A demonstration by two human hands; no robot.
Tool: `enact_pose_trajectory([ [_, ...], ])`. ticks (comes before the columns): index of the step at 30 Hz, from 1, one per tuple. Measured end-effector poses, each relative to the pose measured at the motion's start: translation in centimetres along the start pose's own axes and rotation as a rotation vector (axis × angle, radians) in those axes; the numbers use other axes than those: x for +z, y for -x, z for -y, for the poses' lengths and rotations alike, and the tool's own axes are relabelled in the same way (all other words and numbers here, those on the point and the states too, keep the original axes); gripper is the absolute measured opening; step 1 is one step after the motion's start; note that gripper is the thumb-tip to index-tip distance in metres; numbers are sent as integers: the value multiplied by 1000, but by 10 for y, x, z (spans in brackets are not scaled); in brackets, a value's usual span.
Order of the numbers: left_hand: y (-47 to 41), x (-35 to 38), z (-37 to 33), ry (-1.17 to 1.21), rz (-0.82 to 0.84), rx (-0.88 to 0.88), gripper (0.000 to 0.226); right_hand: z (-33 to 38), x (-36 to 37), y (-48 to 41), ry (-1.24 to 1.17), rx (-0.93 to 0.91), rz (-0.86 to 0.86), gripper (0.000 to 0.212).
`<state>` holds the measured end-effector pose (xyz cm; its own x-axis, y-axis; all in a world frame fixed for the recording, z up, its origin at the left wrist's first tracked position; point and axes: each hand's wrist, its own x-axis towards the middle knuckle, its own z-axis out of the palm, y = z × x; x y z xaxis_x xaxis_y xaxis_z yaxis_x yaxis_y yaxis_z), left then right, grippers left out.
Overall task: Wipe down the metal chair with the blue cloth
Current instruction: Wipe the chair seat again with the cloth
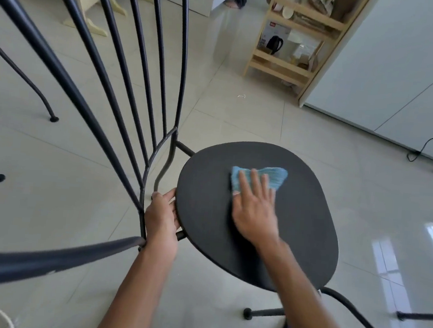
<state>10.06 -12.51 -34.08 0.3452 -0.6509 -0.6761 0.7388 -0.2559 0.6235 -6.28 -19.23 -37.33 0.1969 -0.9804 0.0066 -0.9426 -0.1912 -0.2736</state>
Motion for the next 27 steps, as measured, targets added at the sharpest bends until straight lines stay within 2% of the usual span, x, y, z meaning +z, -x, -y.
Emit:
enact_pose_trajectory([
  [3,-1,0,1,-7,20,-1,53,27,2,57,-17,-317,89,55],
  [5,-2,-1,2,-15,21,-10,54,7,-4,97,-19,-370,96,55],
  [8,-3,-2,2,-13,10,-22,55,-59,-18,111,-1,-174,12,56],
  [11,-2,-2,3,-13,10,-24,53,-108,-31,67,14,80,-11,58],
  [14,-2,-1,3,-14,11,-14,52,-117,-32,-5,43,248,-77,57],
  [16,-3,-1,3,-10,5,-14,52,-95,-26,-50,41,254,-73,57],
  [19,-4,0,3,6,2,-6,51,-37,-9,-88,30,96,-26,57],
  [21,-3,-1,3,22,1,-15,52,1,5,-80,30,-63,-17,58],
  [25,-2,-1,3,43,11,-22,51,32,6,12,-22,-413,84,56],
  [27,-3,-2,3,33,23,-27,52,8,-2,52,-35,-459,104,55],
])
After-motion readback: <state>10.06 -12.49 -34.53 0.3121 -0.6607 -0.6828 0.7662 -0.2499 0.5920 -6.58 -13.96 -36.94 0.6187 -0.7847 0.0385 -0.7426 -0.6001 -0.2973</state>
